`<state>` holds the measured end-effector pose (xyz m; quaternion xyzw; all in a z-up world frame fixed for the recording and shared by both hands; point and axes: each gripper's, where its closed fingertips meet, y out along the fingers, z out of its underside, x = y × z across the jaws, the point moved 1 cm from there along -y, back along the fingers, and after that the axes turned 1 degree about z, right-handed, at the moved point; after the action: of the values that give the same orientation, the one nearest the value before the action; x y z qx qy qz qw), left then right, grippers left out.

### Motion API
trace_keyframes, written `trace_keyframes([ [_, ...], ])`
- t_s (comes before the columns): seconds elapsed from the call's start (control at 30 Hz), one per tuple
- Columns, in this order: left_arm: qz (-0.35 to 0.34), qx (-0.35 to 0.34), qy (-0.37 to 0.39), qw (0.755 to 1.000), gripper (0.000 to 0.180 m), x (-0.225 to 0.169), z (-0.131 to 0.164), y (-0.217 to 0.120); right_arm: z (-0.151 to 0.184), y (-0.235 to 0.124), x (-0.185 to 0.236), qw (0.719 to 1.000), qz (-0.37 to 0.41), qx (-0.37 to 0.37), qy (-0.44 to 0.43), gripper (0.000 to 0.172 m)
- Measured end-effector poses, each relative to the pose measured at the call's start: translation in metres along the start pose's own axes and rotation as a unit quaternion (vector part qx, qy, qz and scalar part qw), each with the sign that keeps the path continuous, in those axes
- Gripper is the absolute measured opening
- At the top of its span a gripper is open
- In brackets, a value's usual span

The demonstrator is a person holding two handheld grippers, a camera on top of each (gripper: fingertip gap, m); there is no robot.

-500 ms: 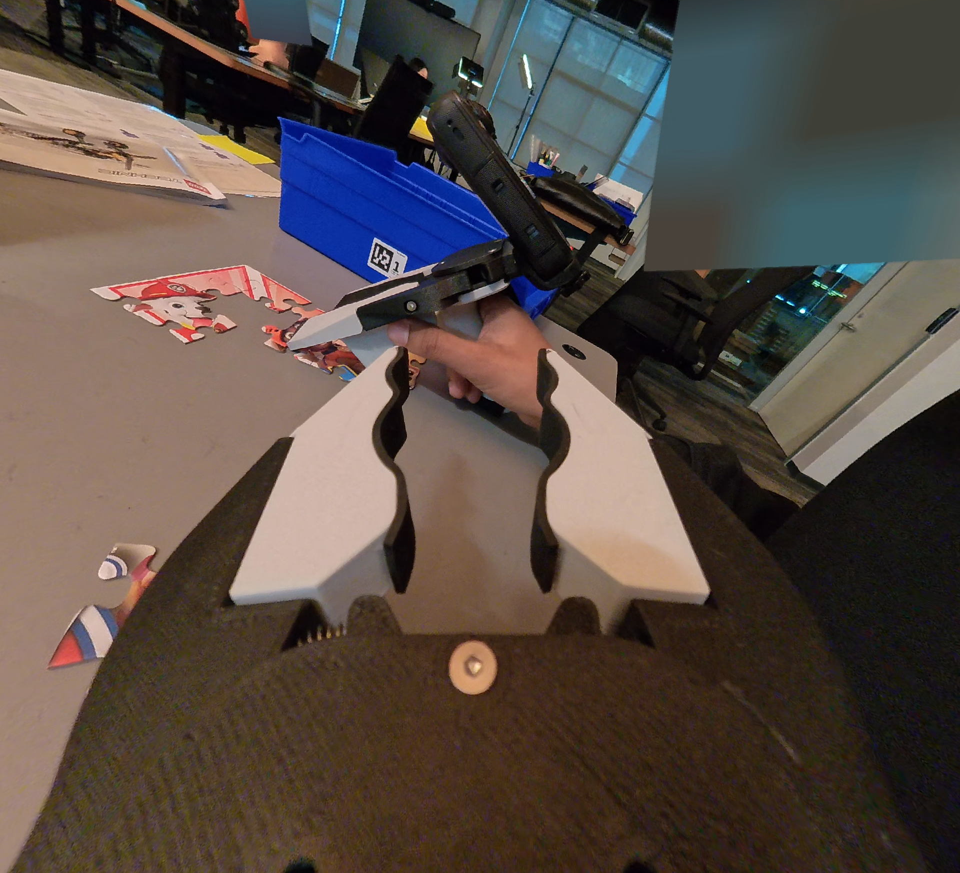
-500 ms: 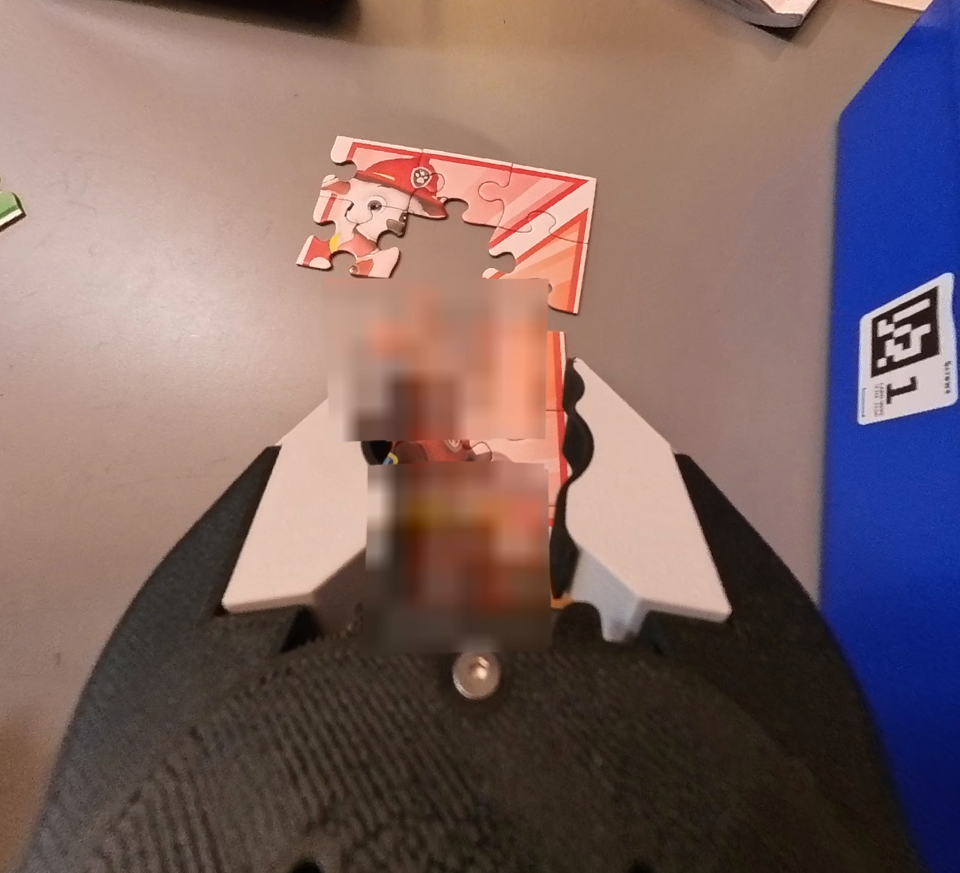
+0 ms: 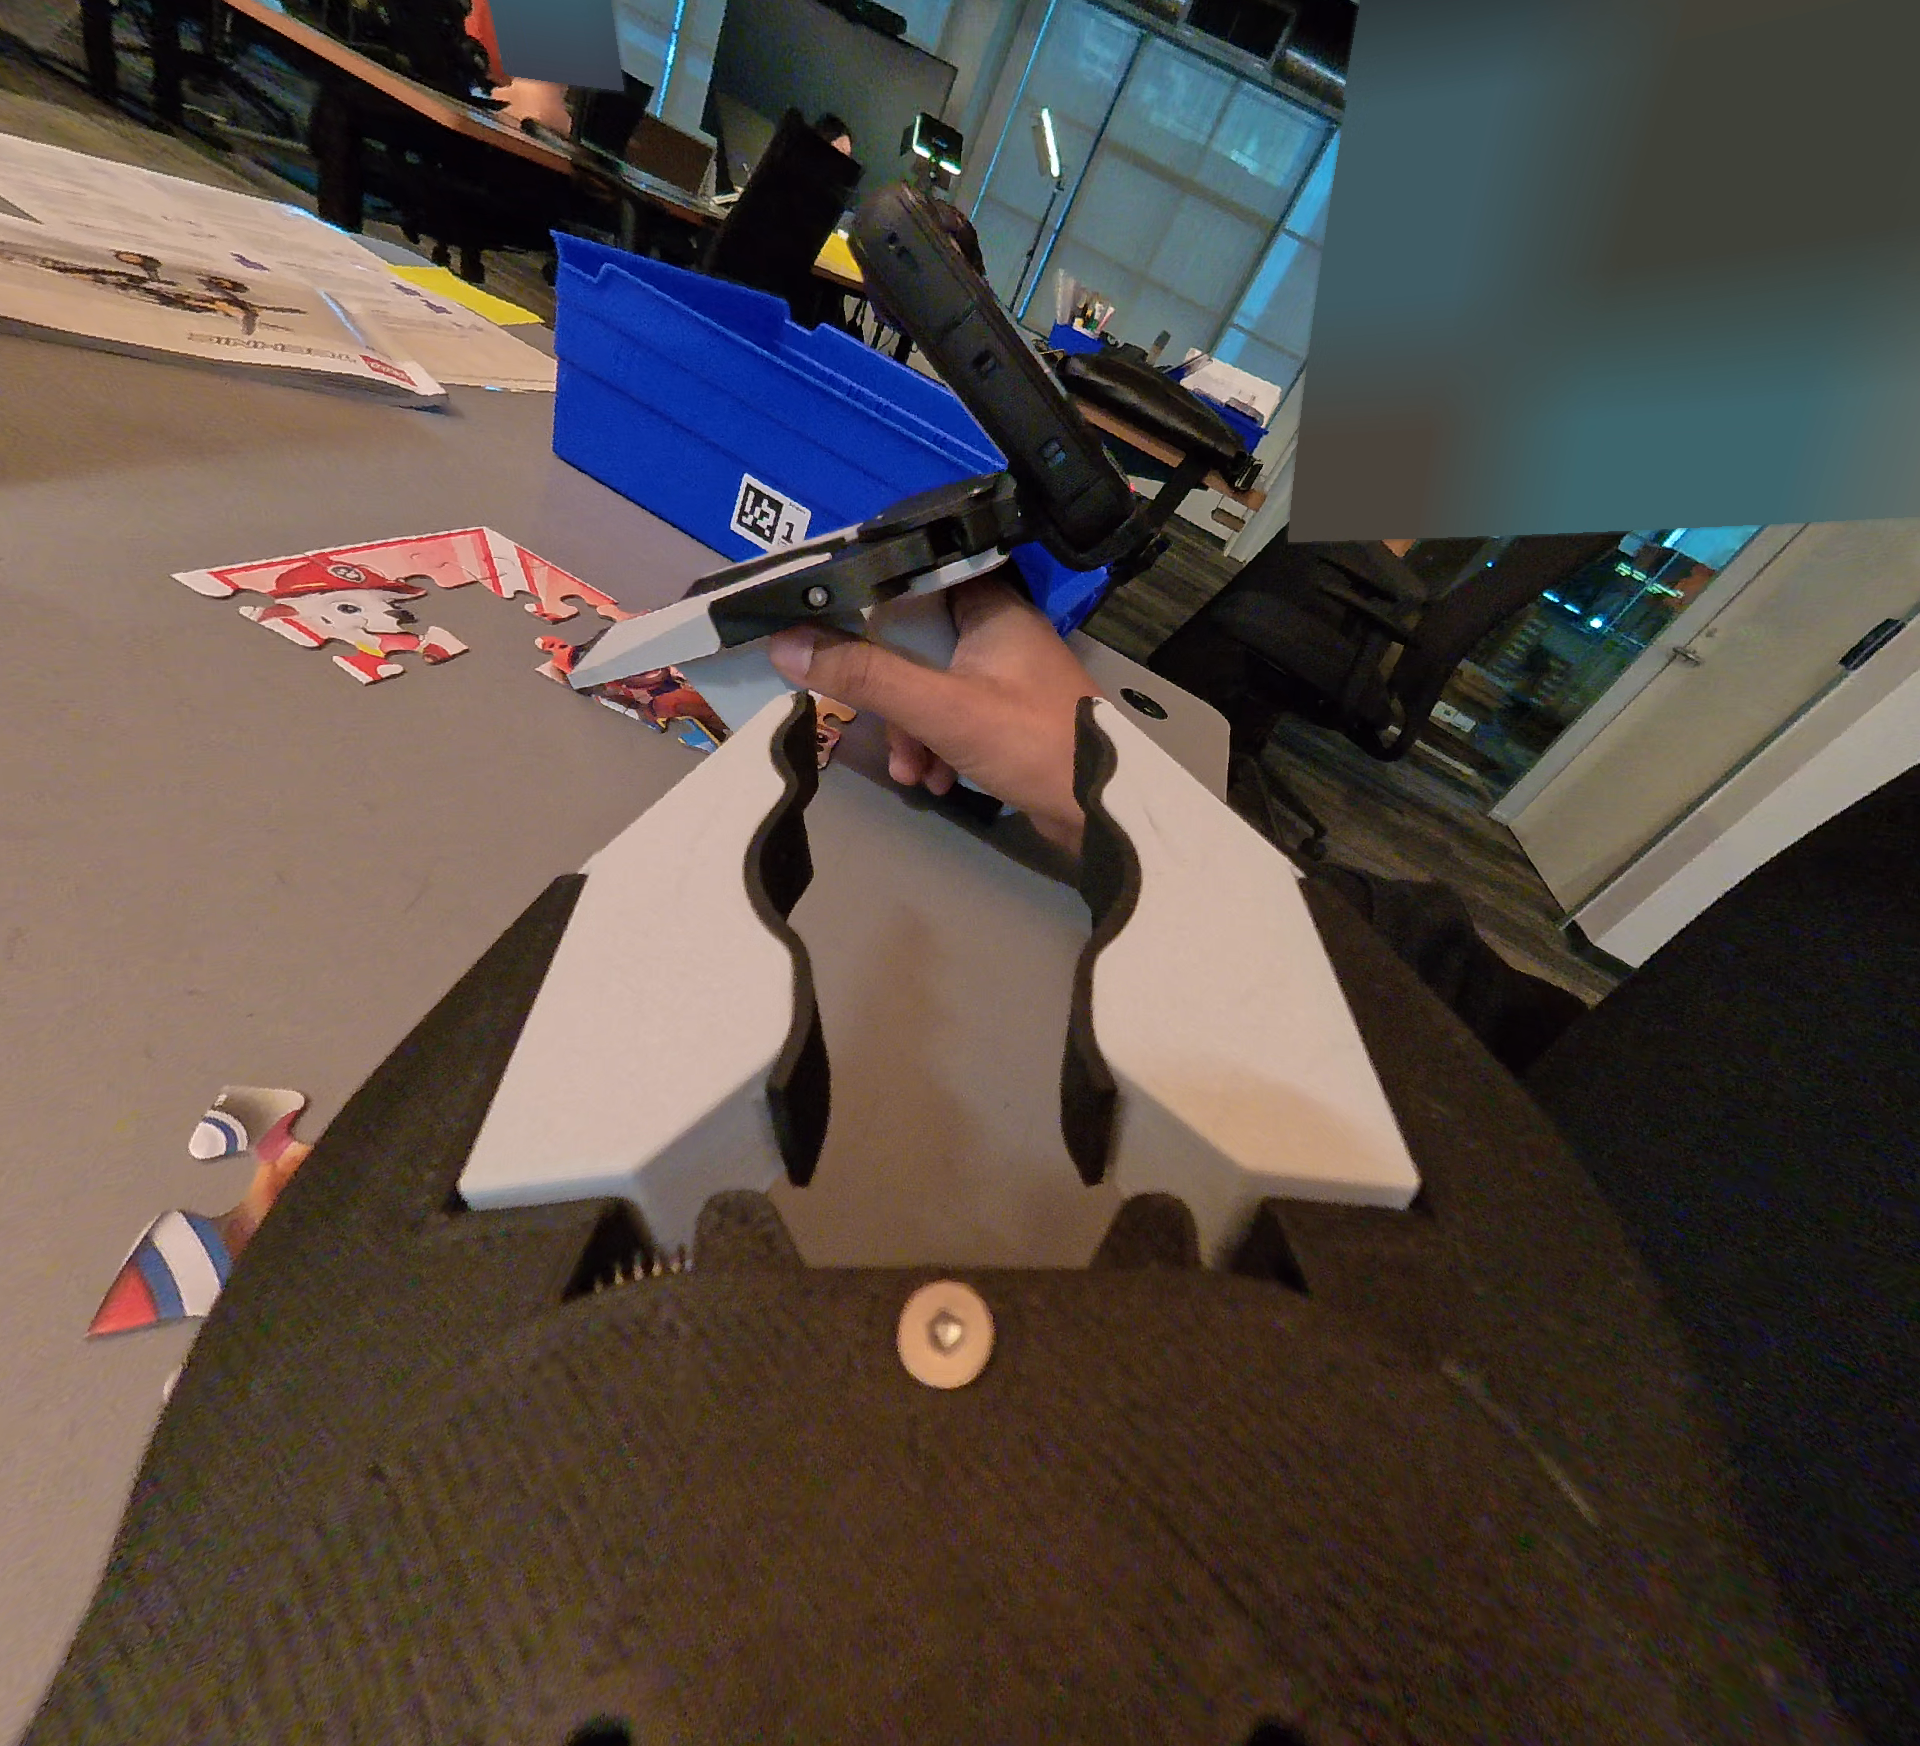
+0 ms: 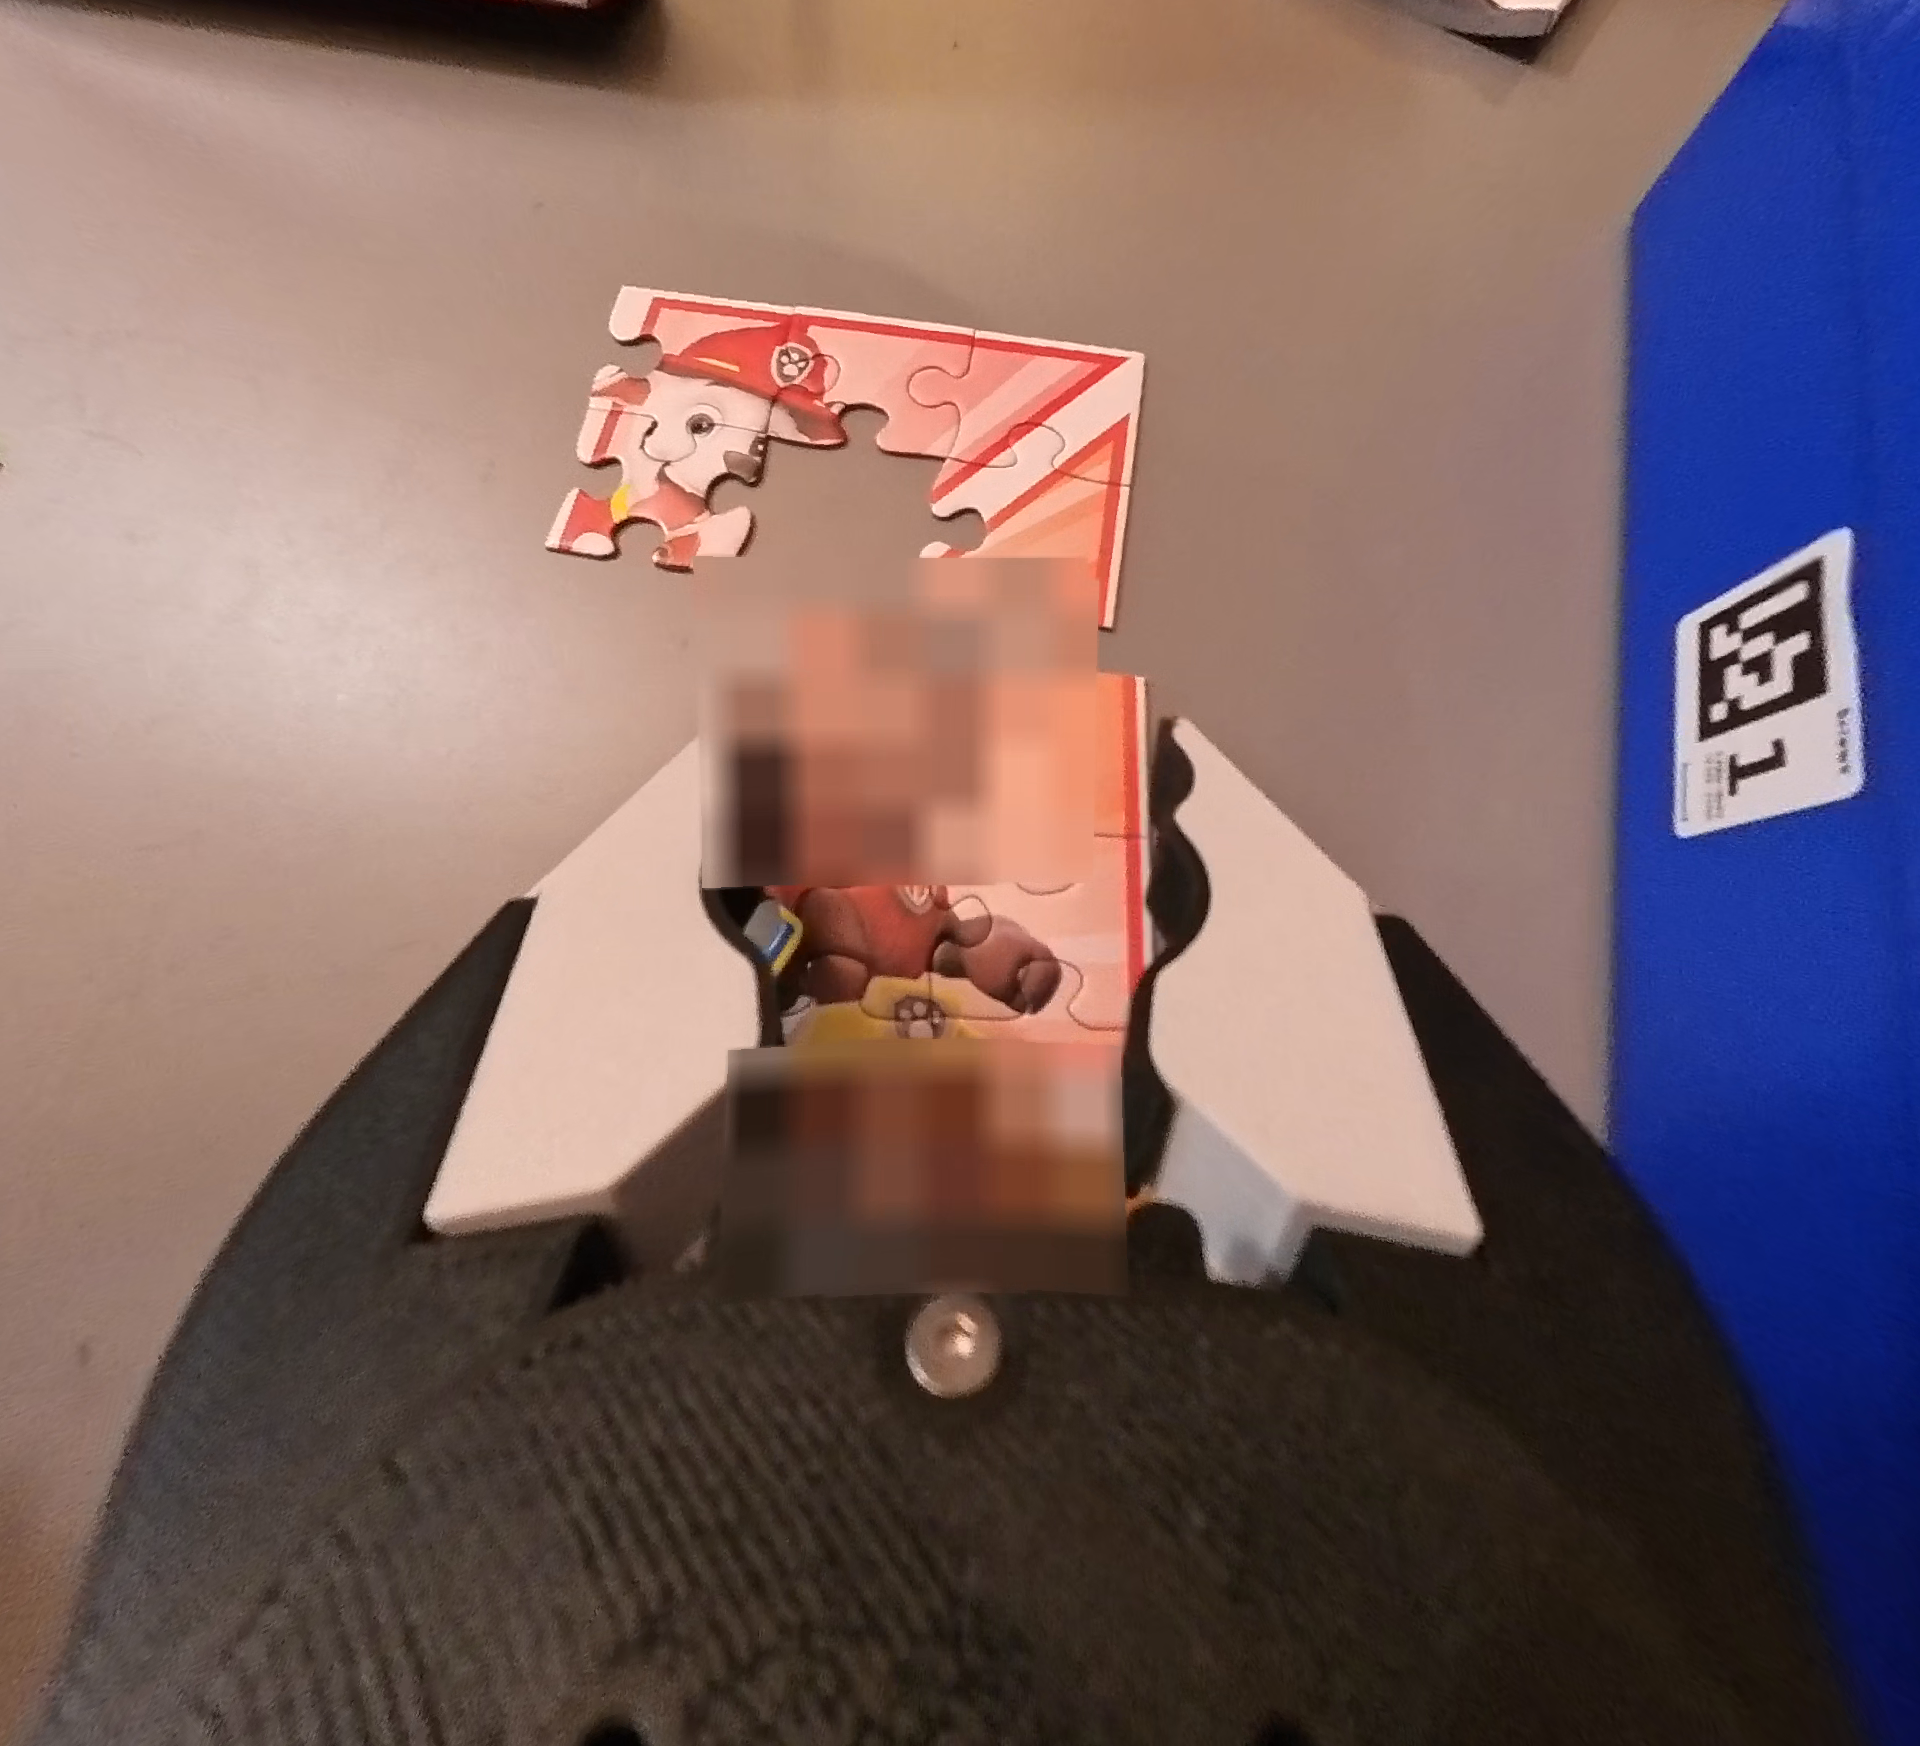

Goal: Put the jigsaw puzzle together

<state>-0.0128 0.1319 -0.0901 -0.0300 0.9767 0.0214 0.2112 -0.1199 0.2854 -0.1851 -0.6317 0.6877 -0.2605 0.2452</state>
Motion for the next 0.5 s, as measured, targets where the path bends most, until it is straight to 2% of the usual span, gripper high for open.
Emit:
trace_keyframes([
  [0.2, 0.001, 0.0, 0.0, 1.0, 0.047, -0.0002, 0.0001, 0.0, 0.0009, -0.0006, -0.0025, 1.0, 0.008, 0.0, 0.001, 0.07],
  [0.27, 0.001, 0.0, 0.0, 1.0, 0.047, -0.0003, 0.0, 0.0, 0.0009, -0.0011, -0.0022, 1.0, 0.008, -0.001, 0.0, 0.064],
  [0.5, 0.001, -0.001, 0.002, 1.0, 0.047, -0.0007, -0.0002, -0.0002, 0.0012, -0.0017, -0.0019, 1.0, 0.004, 0.0, -0.001, 0.064],
])
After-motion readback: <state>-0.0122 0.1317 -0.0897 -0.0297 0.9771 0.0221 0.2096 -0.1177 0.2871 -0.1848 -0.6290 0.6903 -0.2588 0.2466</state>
